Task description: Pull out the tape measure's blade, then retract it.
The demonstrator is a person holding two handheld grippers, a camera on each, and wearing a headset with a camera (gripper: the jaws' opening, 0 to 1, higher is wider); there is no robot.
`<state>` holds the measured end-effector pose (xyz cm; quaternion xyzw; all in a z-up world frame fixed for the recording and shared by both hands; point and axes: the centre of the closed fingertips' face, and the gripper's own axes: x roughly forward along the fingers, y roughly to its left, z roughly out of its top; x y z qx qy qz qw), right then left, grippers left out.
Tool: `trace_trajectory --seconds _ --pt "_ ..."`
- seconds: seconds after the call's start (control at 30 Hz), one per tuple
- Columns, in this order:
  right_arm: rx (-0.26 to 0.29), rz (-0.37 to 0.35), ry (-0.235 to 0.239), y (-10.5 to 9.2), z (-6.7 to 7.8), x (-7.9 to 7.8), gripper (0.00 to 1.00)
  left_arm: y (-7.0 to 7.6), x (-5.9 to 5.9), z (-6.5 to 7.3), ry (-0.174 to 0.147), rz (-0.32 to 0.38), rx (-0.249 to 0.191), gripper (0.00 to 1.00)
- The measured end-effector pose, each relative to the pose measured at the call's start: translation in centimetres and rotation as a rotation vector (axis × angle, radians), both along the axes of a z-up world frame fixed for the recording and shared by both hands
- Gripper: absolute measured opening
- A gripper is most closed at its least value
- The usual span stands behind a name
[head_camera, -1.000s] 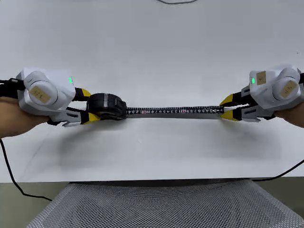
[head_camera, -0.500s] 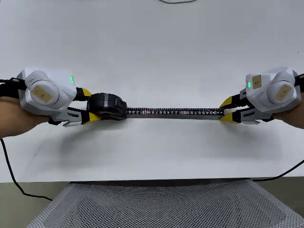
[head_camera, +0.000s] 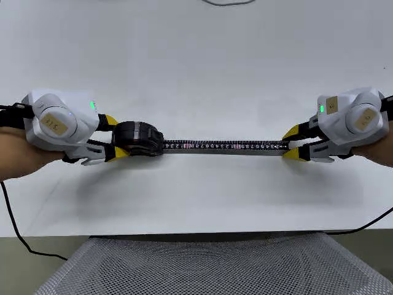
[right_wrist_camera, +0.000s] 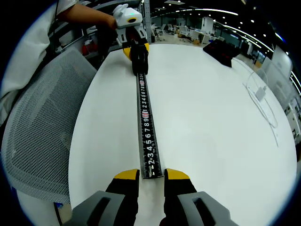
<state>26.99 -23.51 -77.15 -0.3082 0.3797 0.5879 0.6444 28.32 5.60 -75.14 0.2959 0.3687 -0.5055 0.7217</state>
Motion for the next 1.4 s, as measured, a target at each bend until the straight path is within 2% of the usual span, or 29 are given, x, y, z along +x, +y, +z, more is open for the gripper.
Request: trace_trajectory --seconds 0.23,0.57,0.7,0.77,0.97,1.07,1.27,1.4 --pt "-0.008 -0.010 0.004 -0.04 -0.19 0.01 0.22 -0.05 -0.30 -0.07 0.013 -0.013 0.010 0.31" --pt "0.001 -0.025 0.006 -0.18 0.03 -0.01 0.23 0.02 -0.32 -0.03 0.014 -0.004 0.010 0.32" --pt "0.011 -0.052 0.008 -0.05 0.16 0.16 0.30 0.25 -0.16 -0.05 0.017 0.029 0.011 0.44" --pt "0.013 -0.061 0.016 -0.03 0.14 0.10 0.32 0.16 -0.29 0.05 0.025 0.039 -0.005 0.44" --pt "0.014 -0.075 0.016 -0.05 0.25 0.19 0.38 0.24 -0.31 0.04 0.022 0.049 -0.006 0.49" --pt "0.021 -0.086 0.018 0.07 0.34 0.22 0.43 0.19 -0.32 0.06 0.031 0.058 -0.014 0.53" --pt "0.022 -0.109 0.015 0.18 0.34 0.36 0.54 0.21 -0.06 0.20 0.022 0.078 -0.024 0.63" --pt "0.025 -0.118 0.015 0.25 0.36 0.40 0.56 0.30 0.10 0.33 0.015 0.088 -0.034 0.68"
